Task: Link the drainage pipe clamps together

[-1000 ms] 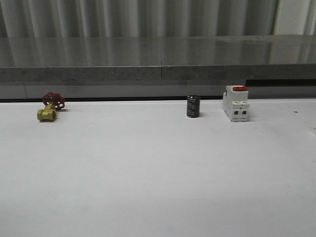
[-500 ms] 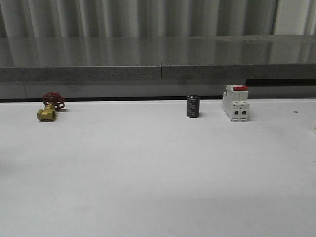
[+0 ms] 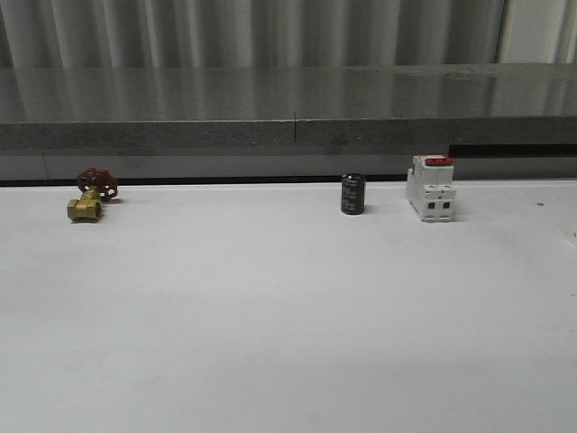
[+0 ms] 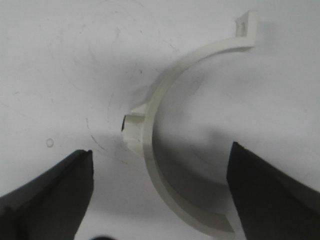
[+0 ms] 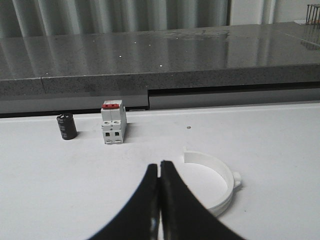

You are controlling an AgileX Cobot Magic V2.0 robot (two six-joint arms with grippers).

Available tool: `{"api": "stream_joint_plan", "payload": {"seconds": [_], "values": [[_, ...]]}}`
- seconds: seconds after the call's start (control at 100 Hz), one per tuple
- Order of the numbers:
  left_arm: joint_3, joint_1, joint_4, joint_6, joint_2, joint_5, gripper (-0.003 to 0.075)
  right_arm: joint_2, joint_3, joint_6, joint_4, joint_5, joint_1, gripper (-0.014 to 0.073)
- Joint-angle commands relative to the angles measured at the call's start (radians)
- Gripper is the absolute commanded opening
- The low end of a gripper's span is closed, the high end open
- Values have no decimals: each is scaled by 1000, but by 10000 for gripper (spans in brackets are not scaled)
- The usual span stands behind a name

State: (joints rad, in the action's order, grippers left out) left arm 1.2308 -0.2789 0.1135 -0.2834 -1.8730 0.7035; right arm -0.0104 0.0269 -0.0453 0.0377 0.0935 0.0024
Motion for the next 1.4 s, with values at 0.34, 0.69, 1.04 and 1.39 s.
{"api": "stream_joint_plan", "payload": {"seconds": [0.34, 0.69, 1.04, 1.39], "values": [[33, -2, -13, -14, -10, -128, 543, -19, -17, 6, 0, -83, 2, -67], [42, -2, -28, -14, -33, -149, 543, -19, -17, 6, 0, -83, 2, -67], [42, -2, -28, -14, -60, -149, 543, -19, -17, 6, 0, -83, 2, -67], [42, -2, -28, -14, -68, -156, 543, -19, -17, 6, 0, -83, 2, -67]]}}
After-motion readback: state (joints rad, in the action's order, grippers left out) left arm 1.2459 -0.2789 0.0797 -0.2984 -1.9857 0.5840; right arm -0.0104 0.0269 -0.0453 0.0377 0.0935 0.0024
